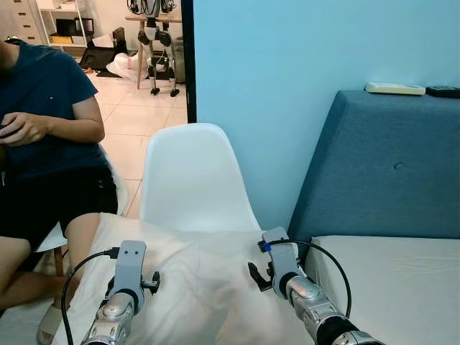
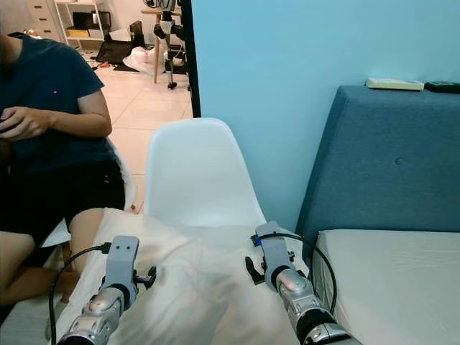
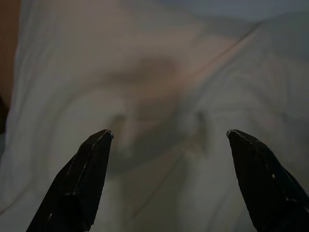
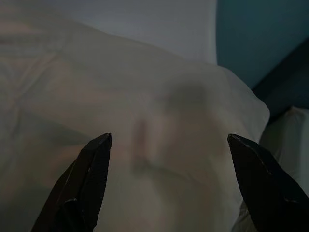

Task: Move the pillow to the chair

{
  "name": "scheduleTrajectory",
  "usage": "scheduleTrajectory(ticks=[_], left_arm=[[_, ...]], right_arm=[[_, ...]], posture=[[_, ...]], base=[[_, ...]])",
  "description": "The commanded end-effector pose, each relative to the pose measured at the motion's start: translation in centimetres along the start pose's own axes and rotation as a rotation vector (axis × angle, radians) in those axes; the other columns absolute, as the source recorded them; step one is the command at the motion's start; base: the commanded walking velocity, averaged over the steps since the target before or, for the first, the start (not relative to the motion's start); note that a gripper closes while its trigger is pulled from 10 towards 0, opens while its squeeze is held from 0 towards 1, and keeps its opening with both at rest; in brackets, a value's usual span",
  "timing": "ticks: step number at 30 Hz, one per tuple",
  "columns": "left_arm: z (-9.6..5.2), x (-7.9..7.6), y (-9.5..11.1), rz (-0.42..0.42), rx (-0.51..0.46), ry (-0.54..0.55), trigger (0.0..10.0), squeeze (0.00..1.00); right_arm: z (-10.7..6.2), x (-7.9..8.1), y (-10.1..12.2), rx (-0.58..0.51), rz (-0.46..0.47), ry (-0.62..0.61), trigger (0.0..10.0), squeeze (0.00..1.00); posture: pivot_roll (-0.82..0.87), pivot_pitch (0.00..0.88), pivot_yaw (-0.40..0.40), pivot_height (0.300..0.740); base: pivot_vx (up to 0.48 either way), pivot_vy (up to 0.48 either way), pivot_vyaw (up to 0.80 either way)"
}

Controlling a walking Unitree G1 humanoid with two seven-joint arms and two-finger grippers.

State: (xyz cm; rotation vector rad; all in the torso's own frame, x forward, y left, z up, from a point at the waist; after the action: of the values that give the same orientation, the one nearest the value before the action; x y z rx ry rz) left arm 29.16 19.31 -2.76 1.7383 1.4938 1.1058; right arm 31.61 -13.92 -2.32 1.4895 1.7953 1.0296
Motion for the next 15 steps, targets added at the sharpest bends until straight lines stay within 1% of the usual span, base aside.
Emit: scheduleTrajectory(ticks=[1, 5, 10, 15], left_arm=[[-0.05, -0.37, -0.01, -0.013, -0.014, -0.008, 10.0, 0.0], [0.01, -0.12, -0.31, -0.007, 0.002, 0.014, 10.0, 0.0], [0.07, -0.42, 0.09, -0.034, -0.017, -0.004, 10.0, 0.0], [0.07, -0.47, 0.21, -0.04, -0.022, -0.007, 10.0, 0.0]], right_arm=[[-0.22, -0.52, -0.64, 0.011, 0.021, -0.029, 10.0, 0.0], [-0.27, -0.78, -0.73, 0.012, 0.035, -0.045, 10.0, 0.0], [-0.26, -0.62, -0.8, 0.012, 0.081, -0.033, 10.0, 0.0], [-0.26, -0.85, -0.53, -0.001, 0.082, -0.044, 10.0, 0.0]], posture=[[0.02, 0.035, -0.057, 0.74], [0.01, 0.029, -0.056, 0.74], [0.01, 0.024, -0.055, 0.74], [0.01, 0.02, -0.06, 0.74]], base=[[0.0, 0.0, 0.0], [0.0, 0.0, 0.0], [0.0, 0.0, -0.8], [0.0, 0.0, -0.8]])
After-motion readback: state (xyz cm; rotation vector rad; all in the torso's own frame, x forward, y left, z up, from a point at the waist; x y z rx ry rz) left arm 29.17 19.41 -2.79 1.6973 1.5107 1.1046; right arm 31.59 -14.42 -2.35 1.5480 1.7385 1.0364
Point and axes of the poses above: a point about 5 cm out from each wrist's last joint towards the gripper, its own z axis pointing out of the wrist towards the gripper, its own y axis along the axis of the wrist's last joint, x = y × z, the point moved 3 cm from there along z, pointing out of the wrist towards the gripper, and after that the axes turned 9 degrees about z, right-handed, at the moved point
